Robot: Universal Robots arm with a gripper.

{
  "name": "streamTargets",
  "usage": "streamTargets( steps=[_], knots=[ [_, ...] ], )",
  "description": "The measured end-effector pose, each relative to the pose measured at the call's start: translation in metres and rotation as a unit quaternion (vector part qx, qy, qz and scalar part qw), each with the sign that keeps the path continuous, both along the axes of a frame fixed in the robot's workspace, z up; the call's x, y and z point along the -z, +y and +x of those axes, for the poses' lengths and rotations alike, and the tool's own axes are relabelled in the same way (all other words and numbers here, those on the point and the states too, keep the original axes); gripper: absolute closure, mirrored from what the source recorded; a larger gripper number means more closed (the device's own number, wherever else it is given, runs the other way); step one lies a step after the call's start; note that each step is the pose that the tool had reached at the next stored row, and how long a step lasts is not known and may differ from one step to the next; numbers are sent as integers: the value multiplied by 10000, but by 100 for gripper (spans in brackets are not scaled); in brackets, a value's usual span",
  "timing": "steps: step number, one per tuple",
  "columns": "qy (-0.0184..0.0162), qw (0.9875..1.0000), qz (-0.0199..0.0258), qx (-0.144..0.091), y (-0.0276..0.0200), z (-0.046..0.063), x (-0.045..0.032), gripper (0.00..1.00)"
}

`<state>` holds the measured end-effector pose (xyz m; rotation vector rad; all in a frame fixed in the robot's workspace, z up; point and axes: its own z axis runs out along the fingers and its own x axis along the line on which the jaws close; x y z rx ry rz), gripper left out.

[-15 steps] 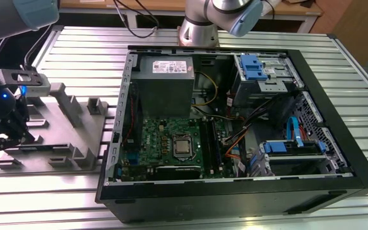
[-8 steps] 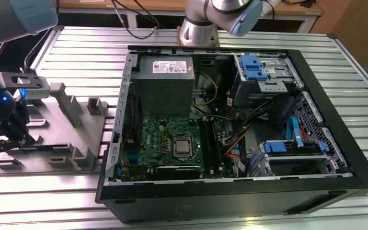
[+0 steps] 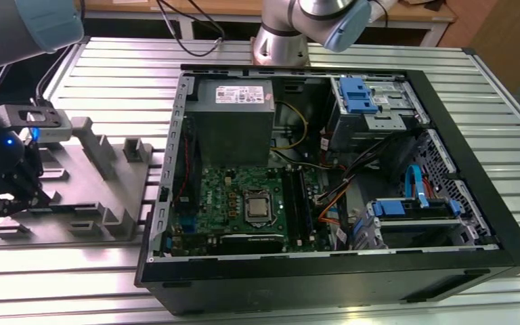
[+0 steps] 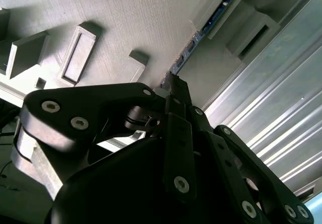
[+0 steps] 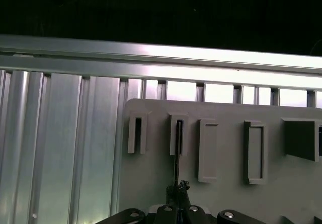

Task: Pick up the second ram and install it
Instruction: 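Pick up the second ram and move it above second insertion slot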

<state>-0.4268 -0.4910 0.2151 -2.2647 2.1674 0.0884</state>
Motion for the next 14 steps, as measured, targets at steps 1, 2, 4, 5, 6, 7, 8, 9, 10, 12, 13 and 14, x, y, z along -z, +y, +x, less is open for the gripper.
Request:
streamTargets(
  steps=[1, 2, 4, 5, 6, 7, 8, 9, 10, 12, 13, 14],
  knots=[
    [0, 10000, 0, 0, 1, 0, 1, 93],
    [-1, 10000, 1, 0, 2, 0, 2, 93],
    [-1, 10000, 1, 0, 3, 0, 3, 93],
    [-2, 10000, 1, 0, 4, 0, 4, 93],
    [-1, 10000, 1, 0, 4, 0, 4, 93],
    [-1, 10000, 0, 0, 5, 0, 3, 92],
    [-1, 10000, 1, 0, 5, 0, 4, 92],
    [-1, 10000, 1, 0, 6, 0, 4, 87],
    [-1, 10000, 1, 0, 7, 0, 5, 80],
    [-1, 10000, 0, 0, 8, 0, 5, 73],
    [-1, 10000, 1, 0, 9, 0, 5, 73],
    [-1, 10000, 1, 0, 10, 0, 6, 67]
  ],
)
